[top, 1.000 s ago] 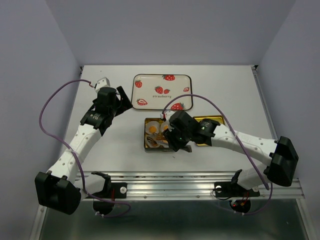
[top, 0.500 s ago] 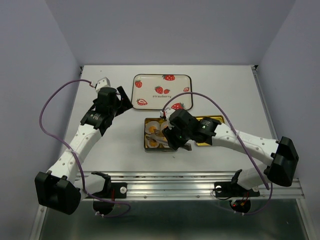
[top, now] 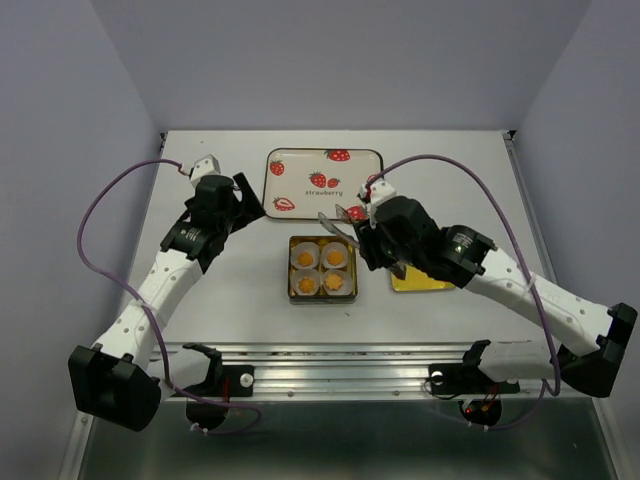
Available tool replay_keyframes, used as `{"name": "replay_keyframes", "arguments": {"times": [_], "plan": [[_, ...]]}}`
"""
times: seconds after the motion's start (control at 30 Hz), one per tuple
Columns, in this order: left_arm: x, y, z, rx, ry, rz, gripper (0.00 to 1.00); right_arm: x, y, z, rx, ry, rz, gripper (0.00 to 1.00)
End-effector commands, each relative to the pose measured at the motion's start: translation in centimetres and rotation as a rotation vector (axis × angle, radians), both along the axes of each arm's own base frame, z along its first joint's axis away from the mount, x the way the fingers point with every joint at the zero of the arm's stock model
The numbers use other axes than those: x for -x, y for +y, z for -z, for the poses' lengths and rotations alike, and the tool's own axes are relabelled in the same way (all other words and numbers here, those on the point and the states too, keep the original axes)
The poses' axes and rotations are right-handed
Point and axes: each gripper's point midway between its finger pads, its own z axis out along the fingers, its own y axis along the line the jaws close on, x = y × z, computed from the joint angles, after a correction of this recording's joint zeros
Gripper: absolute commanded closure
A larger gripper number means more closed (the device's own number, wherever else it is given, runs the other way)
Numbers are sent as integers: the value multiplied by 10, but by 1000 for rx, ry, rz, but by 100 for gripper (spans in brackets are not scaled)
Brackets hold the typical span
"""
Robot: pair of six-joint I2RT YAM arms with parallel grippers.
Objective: Pack the cookies
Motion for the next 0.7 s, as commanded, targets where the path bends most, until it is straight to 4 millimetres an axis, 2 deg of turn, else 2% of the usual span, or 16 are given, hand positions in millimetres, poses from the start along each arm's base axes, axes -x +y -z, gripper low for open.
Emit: {"name": "replay_keyframes", "arguments": {"times": [0.0,0.03,0.07,0.1,0.13,0.17,0.2,0.23,0.3,0.33,0.43,0.47,0.57,0.67], "plan": [[0,5,-11,-17,-41,-19,1,-84,-59,-5,-4,-33,328,50],[-1,5,-10,-16,-42,-22,1,-99,-72,-2,-35,-19,374,51],[-2,4,-10,-10,-46,-15,1,-121,-77,-7,-115,-44,407,51],[-2,2,-11,-6,-51,-7,1,-141,-106,1,-102,-55,472,51],[-5,2,-11,-7,-55,-6,1,-157,-115,12,-85,-52,490,51],[-7,0,-11,-4,-55,-1,1,-179,-141,5,-85,-83,565,51],[-8,0,-11,-1,-54,-2,1,-190,-156,13,-68,-69,612,51],[-8,-1,-8,2,-51,-5,1,-204,-168,34,-39,-37,652,52],[-10,-2,-6,12,-60,-5,1,-235,-202,38,-21,-106,736,53],[-11,-3,-6,14,-62,-3,1,-250,-209,60,0,-73,735,53],[-13,-5,-2,10,-50,3,1,-280,-228,81,27,-67,720,54],[-13,-4,-2,7,-48,-1,1,-297,-242,94,72,-95,723,55],[-14,-4,2,0,-39,1,1,-318,-260,127,112,-91,691,54],[-16,-5,6,-3,-33,3,1,-332,-271,150,107,-63,681,53]]}}
